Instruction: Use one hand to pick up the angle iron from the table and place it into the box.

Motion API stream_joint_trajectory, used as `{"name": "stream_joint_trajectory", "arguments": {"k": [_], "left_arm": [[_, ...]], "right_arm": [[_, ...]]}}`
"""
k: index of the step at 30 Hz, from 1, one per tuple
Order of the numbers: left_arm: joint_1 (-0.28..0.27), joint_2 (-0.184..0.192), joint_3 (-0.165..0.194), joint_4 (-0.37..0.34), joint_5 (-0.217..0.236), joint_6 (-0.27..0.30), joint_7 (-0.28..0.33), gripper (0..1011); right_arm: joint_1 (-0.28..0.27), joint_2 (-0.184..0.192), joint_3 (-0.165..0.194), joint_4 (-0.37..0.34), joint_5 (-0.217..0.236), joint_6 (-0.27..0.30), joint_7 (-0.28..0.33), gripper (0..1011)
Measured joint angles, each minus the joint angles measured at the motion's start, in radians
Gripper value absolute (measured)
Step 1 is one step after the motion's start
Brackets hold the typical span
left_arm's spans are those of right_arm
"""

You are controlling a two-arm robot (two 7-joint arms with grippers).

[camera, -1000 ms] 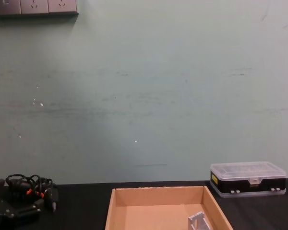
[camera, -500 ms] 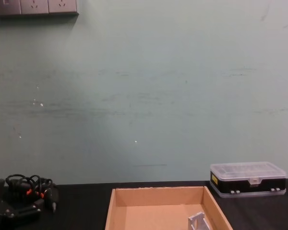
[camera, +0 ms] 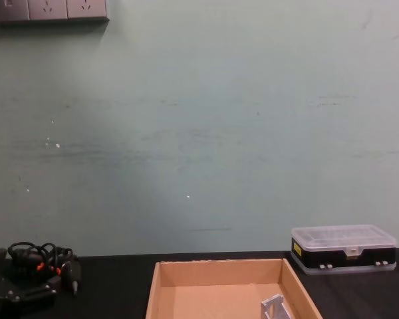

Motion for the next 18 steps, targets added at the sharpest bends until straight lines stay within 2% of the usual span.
{"name": "stream_joint_trajectory", "arguments": {"k": [16,18], "left_arm": [[0.000,0.000,0.000,0.000,0.000,0.000,0.000,1011],[0.000,0.000,0.000,0.000,0.000,0.000,0.000,1011]], "right_arm": [[0.007,-0.015,-0.017,0.012,-0.006,-0.010,-0.013,1004],[0.007,-0.017,-0.018,0.012,-0.007,-0.012,-0.014,971]]}}
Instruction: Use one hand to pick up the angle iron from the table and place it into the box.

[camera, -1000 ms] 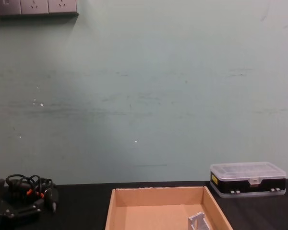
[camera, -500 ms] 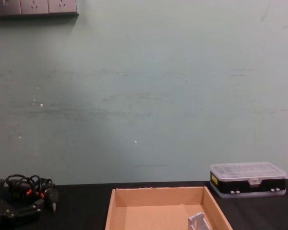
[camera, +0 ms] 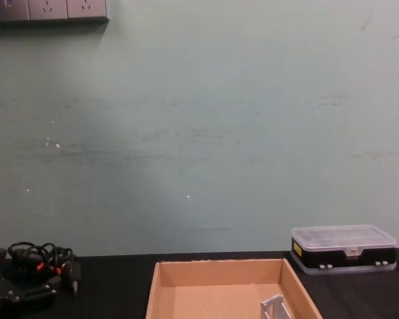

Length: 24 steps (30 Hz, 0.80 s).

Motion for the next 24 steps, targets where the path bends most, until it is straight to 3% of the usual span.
{"name": "stream_joint_trajectory", "arguments": {"k": [12,22,23,24], "left_arm": [[0.000,0.000,0.000,0.000,0.000,0.000,0.000,1011],[0.000,0.000,0.000,0.000,0.000,0.000,0.000,1011],[0.000,0.000,0.000,0.000,0.000,0.000,0.000,1011],[0.000,0.000,0.000,0.000,0.000,0.000,0.000,1011]], "right_arm": [[0.000,-0.008,-0.003,0.004,-0.005,-0.012,-0.001,682],[-0.003,-0.010,-0.005,0.007,-0.010,-0.018,-0.001,335],[-0.003,-0.010,-0.005,0.008,-0.011,-0.020,-0.001,266],[-0.003,-0.011,-0.005,0.009,-0.012,-0.021,-0.001,266]]}}
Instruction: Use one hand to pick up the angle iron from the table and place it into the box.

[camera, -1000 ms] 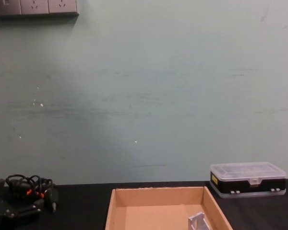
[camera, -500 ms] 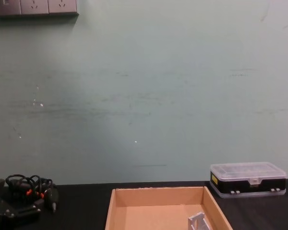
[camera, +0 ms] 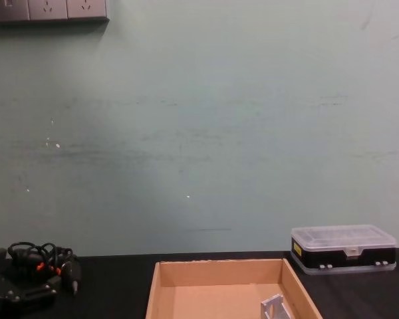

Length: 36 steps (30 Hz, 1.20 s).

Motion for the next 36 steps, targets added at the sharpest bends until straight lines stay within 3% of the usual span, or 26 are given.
{"name": "stream_joint_trajectory", "arguments": {"k": [3,7,17,21,26,36], "left_arm": [[0.000,0.000,0.000,0.000,0.000,0.000,0.000,1011],[0.000,0.000,0.000,0.000,0.000,0.000,0.000,1011],[0.000,0.000,0.000,0.000,0.000,0.000,0.000,1011],[0.000,0.000,0.000,0.000,0.000,0.000,0.000,1011],[0.000,0.000,0.000,0.000,0.000,0.000,0.000,1011],[0.000,0.000,0.000,0.000,0.000,0.000,0.000,1011]], "right_arm": [[-0.002,0.000,0.000,0.000,-0.001,-0.002,0.000,151],[-0.004,0.001,0.000,0.000,-0.002,-0.002,0.000,81],[-0.007,0.002,0.004,-0.011,-0.010,-0.007,-0.002,81],[-0.015,0.005,0.022,-0.033,-0.008,-0.013,-0.015,81],[-0.031,0.016,0.060,-0.076,0.008,-0.024,-0.039,82],[-0.070,0.057,0.192,-0.191,0.076,-0.050,-0.091,81]]}}
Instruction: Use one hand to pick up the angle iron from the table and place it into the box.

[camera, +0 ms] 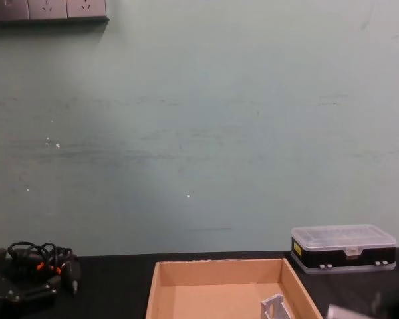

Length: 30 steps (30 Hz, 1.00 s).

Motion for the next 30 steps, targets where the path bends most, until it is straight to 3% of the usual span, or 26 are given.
{"name": "stream_joint_trajectory", "arguments": {"k": [7,13,20,30], "left_arm": [[0.000,0.000,0.000,0.000,0.000,0.000,0.000,1011],[0.000,0.000,0.000,0.000,0.000,0.000,0.000,1011],[0.000,0.000,0.000,0.000,0.000,0.000,0.000,1011],[0.000,0.000,0.000,0.000,0.000,0.000,0.000,1011]], "right_arm": [[0.001,-0.001,0.067,-0.030,0.024,-0.013,-0.042,82],[0.021,-0.021,0.079,-0.018,0.012,-0.017,-0.067,81],[0.077,-0.087,0.051,0.052,-0.033,-0.016,-0.093,81],[0.203,-0.244,-0.033,0.221,-0.114,-0.004,-0.115,82]]}}
